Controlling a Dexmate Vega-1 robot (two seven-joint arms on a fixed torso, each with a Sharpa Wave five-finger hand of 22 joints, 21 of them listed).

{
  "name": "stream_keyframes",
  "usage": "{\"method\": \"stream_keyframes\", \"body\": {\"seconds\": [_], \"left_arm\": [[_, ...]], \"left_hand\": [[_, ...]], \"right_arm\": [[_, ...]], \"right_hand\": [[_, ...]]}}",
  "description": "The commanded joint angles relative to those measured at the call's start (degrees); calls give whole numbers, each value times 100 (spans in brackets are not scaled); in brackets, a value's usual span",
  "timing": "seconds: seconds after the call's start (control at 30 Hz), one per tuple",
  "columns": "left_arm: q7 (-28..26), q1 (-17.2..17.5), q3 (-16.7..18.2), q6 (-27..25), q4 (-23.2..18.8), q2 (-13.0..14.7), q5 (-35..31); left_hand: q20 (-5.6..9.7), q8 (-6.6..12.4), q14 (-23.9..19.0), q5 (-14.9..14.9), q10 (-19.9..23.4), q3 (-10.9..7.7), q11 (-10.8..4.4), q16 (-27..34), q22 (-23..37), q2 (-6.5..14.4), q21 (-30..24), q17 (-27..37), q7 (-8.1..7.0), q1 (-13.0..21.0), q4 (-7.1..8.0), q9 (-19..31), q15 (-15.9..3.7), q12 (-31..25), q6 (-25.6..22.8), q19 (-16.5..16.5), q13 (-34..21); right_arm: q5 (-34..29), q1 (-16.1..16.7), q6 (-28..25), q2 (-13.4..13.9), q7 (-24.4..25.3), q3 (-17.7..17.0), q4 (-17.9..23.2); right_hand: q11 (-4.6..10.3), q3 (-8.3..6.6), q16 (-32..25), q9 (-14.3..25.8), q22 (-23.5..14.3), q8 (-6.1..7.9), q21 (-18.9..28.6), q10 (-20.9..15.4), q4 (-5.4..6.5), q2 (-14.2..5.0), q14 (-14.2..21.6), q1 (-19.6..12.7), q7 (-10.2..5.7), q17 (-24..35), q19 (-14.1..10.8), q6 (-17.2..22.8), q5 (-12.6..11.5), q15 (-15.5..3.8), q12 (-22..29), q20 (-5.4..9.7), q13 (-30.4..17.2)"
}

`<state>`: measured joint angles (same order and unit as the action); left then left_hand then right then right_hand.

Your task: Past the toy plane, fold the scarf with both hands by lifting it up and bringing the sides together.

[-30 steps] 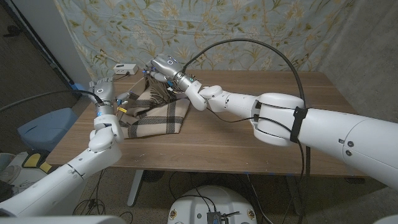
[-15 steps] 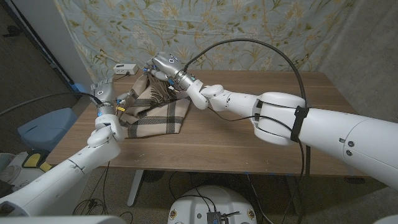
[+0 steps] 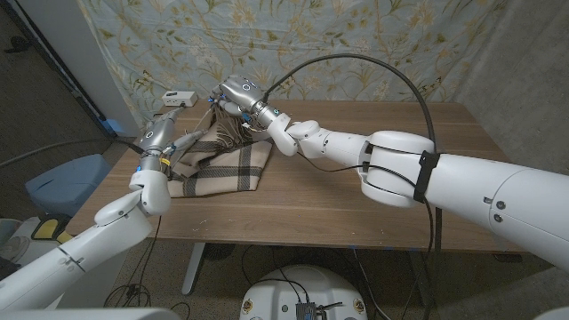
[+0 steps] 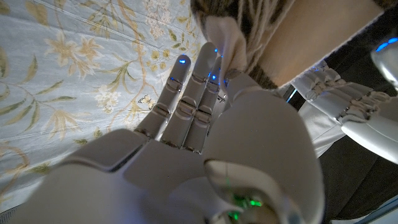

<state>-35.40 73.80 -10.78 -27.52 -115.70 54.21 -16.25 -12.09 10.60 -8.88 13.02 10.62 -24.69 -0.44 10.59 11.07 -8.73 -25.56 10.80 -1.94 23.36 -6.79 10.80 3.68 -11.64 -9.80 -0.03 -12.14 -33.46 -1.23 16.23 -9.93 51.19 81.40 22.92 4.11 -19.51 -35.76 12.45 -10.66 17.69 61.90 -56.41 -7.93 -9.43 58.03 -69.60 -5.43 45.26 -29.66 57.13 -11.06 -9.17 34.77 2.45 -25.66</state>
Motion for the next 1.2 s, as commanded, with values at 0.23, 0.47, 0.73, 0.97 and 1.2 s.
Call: {"method": "stream_keyframes", "body": {"seconds": [0.23, 0.47, 0.73, 0.97, 1.2], "left_arm": [[-583, 598, 340, -160, -569, -391, -701], [-321, -51, 139, 133, -74, -503, -546], [65, -848, -346, 308, 528, -533, -469], [72, -1446, -837, 439, 1086, -783, -473], [163, -1759, -1135, 721, 1404, -833, -374]], "left_hand": [[4, 104, -237, 51, 281, 119, -111, 125, 31, 51, -37, 6, 64, 22, -16, 16, -151, -148, -207, 218, -14], [-1, 135, -376, 92, 408, 156, -245, 158, 30, 42, -62, -2, 42, 140, -68, 15, -250, -192, -326, 362, -10], [28, 186, -588, 156, 746, 150, -344, 191, 26, 107, -71, -17, 16, 447, -160, 16, -369, -294, -558, 516, 4], [85, 212, -847, 207, 980, 216, -441, 238, 24, 39, -100, -23, -20, 667, -209, 18, -470, -346, -745, 697, 12], [95, 239, -983, 272, 1116, 314, -465, 252, 25, -55, -114, -21, -29, 766, -223, 21, -524, -370, -899, 802, 13]], "right_arm": [[-243, 79, -101, 272, 304, 69, 633], [-519, 221, -395, 682, 155, -121, 1467], [-718, 311, -393, 785, 93, -295, 1677], [-843, 326, -328, 791, 128, -367, 1663], [-881, 350, -380, 833, 122, -460, 1655]], "right_hand": [[13, -67, 51, 10, 4, -26, 70, -51, 3, 37, 67, -44, 17, 49, 29, 47, -22, -359, 39, 25, -2], [15, -80, 68, 11, 7, -35, 84, -58, -8, 45, 77, -52, 18, 63, 37, 65, -24, -367, 47, 28, -6], [16, -94, 88, 14, 11, -52, 101, -57, -18, 59, 90, -57, 10, 88, 56, 79, -26, -368, 61, 32, -22], [20, -105, 105, 15, 14, -64, 112, -66, -30, 72, 91, -65, 17, 107, 70, 92, -29, -370, 63, 32, -18], [3, -120, 115, 19, 16, -78, 122, -72, -43, 78, 106, -82, 15, 139, 104, 111, -31, -366, 66, 38, -14]]}}
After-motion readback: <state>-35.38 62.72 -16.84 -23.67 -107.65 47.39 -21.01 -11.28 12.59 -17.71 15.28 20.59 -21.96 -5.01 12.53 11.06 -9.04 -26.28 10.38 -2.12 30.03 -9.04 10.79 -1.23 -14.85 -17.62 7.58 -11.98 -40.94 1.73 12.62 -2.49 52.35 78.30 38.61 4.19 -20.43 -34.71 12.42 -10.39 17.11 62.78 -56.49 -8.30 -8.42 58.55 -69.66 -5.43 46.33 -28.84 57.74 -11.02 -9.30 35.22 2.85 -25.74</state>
